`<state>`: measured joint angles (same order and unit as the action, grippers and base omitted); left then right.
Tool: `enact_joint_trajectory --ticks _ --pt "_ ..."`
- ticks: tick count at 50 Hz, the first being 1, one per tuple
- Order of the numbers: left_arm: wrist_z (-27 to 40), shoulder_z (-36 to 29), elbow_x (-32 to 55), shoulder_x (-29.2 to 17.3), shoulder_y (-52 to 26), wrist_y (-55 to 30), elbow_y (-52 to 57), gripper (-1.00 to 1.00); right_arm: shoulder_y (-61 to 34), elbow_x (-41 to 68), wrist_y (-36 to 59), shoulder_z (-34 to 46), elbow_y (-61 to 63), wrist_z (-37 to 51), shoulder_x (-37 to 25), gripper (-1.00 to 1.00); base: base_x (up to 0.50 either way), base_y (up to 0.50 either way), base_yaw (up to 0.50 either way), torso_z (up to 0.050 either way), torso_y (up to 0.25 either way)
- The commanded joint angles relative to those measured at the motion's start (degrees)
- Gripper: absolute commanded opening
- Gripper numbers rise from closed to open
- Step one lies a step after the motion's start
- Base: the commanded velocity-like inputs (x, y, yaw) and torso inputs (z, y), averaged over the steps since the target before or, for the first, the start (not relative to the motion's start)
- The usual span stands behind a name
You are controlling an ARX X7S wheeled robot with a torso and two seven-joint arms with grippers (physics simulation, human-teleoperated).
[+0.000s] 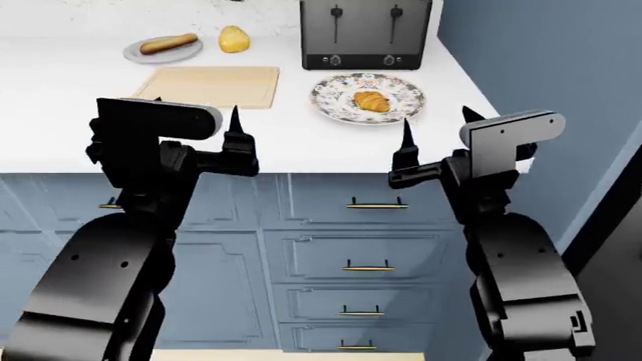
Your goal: From the different types of pastries on the counter, select a croissant and place it on the cutting board. Then retrieve a jar of jam from the cabinet and place it alongside the croissant on the cutting board.
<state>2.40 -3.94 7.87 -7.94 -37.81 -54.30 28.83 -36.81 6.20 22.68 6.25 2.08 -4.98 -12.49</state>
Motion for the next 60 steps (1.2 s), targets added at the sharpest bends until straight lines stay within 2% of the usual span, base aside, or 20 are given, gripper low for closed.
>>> enact_joint_trajectory --ticks 1,7,25,34,40,44,48,54,60 --pt "-0.5 -0.2 1.6 -1.4 -7.9 -9.5 3.0 1.0 -3.0 0.5 2.7 0.9 5.1 -1.4 -1.9 1.0 0.0 0.5 0.0 0.0 0.0" --pt "-0.8 0.6 2.6 -1.3 -8.0 -11.1 4.4 1.0 -4.7 2.3 3.8 -0.4 4.6 -2.3 -2.3 1.0 0.04 0.5 0.0 0.0 0.0" --pt "-0.7 1.4 4.0 -1.8 -9.0 -13.6 6.7 1.0 -7.0 2.9 6.3 0.8 6.1 -4.0 -4.3 1.0 0.4 0.3 0.0 0.0 0.0" --pt "-0.7 1.0 4.9 -1.8 -10.9 -15.8 7.2 1.0 -8.1 2.9 9.8 1.4 6.9 -3.9 -5.1 1.0 0.45 0.18 0.0 0.0 0.0" --pt "-0.4 0.6 5.2 -1.5 -12.2 -16.5 7.0 1.0 -9.6 1.0 11.9 2.4 5.9 -1.5 -4.7 1.0 0.04 0.01 0.0 0.0 0.0" --pt "0.6 2.0 4.8 -0.4 -2.0 -9.5 11.0 1.0 -4.0 2.4 9.9 1.2 4.6 -0.6 -3.0 1.0 0.0 0.0 0.0 0.0 0.0" --pt "0.8 2.1 4.8 -0.3 0.2 -7.6 11.5 1.0 -2.9 2.7 9.3 1.0 4.1 -0.4 -2.7 1.0 0.0 0.0 0.0 0.0 0.0" --pt "0.1 3.2 6.1 -1.4 -8.5 -13.2 10.0 1.0 -4.9 4.5 11.9 -0.6 8.1 -0.9 -3.7 1.0 0.15 0.0 0.0 0.0 0.0" --pt "-0.2 3.8 7.0 -2.1 -12.7 -16.7 9.8 1.0 -6.1 4.9 10.5 -0.7 8.8 -2.0 -4.6 1.0 0.5 0.0 0.0 0.0 0.0"
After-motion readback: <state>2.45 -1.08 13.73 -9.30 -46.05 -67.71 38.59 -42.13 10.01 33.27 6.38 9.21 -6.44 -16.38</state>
